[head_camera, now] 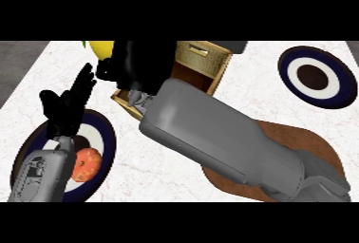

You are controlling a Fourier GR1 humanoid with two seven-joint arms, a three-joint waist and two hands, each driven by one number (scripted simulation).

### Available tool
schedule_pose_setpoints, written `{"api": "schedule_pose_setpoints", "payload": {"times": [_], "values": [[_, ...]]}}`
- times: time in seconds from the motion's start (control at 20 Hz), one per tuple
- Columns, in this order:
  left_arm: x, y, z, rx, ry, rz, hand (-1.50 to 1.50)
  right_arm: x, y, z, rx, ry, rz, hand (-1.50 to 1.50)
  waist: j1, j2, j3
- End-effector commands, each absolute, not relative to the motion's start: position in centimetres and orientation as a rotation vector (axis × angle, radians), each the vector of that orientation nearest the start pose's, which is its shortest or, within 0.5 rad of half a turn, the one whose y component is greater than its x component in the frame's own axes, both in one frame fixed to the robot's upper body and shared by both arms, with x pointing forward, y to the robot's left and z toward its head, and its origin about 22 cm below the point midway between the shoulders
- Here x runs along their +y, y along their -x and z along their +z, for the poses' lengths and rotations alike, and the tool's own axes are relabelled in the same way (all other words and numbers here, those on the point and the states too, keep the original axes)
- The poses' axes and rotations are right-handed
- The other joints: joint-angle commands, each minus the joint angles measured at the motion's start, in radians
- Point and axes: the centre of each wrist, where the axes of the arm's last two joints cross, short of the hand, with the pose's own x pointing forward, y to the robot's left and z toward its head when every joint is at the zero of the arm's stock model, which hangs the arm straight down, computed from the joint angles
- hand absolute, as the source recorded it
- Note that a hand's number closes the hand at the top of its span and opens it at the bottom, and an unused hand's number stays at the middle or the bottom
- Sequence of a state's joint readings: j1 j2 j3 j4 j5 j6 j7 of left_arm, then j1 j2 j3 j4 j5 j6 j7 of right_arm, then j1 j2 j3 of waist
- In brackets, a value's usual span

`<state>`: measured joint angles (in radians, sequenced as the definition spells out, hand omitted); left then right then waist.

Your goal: Pick the lemon from the cutting board and place it in the basket

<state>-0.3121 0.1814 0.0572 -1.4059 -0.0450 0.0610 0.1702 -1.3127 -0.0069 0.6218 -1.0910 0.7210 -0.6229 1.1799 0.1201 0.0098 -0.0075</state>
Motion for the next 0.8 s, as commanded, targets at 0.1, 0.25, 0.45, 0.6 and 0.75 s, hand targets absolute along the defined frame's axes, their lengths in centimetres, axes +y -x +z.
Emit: {"api": "schedule_pose_setpoints", "payload": {"times": [0.1,0.25,0.45,0.6,0.75], "values": [[25.7,-31.9,6.1,-1.550,-0.223,-0.108,0.00,6.6,-34.9,24.5,-1.522,0.853,0.229,1.50,-0.003,0.004,0.002],[25.2,-31.4,5.2,-1.532,-0.189,-0.125,0.00,6.6,-35.9,24.1,-1.491,0.866,0.219,1.50,-0.006,0.004,0.003],[26.6,-31.8,5.5,-1.552,-0.225,-0.106,0.00,7.0,-36.2,24.4,-1.493,0.851,0.242,1.50,-0.014,0.006,0.003],[26.5,-30.9,4.6,-1.550,-0.218,-0.097,0.00,6.3,-37.0,23.7,-1.484,0.788,0.217,1.50,-0.031,0.004,0.004],[26.3,-31.2,6.0,-1.539,-0.216,-0.097,0.00,6.3,-36.9,22.3,-1.497,0.758,0.200,1.50,-0.029,0.001,0.005]]}}
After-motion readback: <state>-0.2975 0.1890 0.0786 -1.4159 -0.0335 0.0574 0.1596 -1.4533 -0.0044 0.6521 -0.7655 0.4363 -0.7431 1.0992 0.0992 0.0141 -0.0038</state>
